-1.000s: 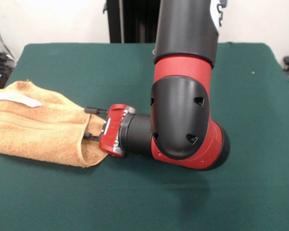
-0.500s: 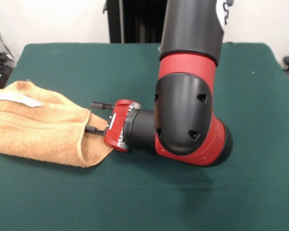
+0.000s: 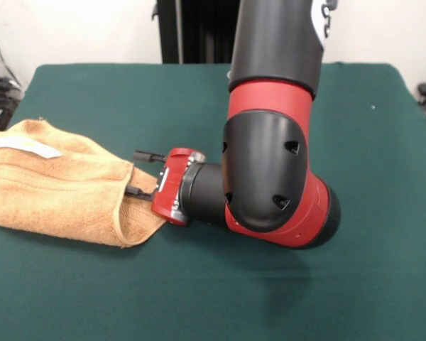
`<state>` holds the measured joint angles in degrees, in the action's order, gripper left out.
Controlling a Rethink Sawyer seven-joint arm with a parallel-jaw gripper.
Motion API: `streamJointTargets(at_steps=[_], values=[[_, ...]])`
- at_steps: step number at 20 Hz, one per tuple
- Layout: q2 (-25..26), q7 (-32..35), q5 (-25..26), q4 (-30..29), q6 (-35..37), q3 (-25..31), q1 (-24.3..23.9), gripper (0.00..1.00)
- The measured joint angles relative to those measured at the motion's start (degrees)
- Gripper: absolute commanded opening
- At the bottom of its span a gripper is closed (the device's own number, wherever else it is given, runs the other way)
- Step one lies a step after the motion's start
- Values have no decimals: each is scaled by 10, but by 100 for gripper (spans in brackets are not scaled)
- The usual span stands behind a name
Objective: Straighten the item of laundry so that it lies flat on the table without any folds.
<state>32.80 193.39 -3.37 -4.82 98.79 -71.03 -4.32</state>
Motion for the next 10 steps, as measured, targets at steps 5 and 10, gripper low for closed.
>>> streamJointTargets(at_steps=[5, 10], values=[[2, 0, 0, 11, 10, 0, -7, 100], [3, 0, 0, 20, 19, 0, -11, 100]])
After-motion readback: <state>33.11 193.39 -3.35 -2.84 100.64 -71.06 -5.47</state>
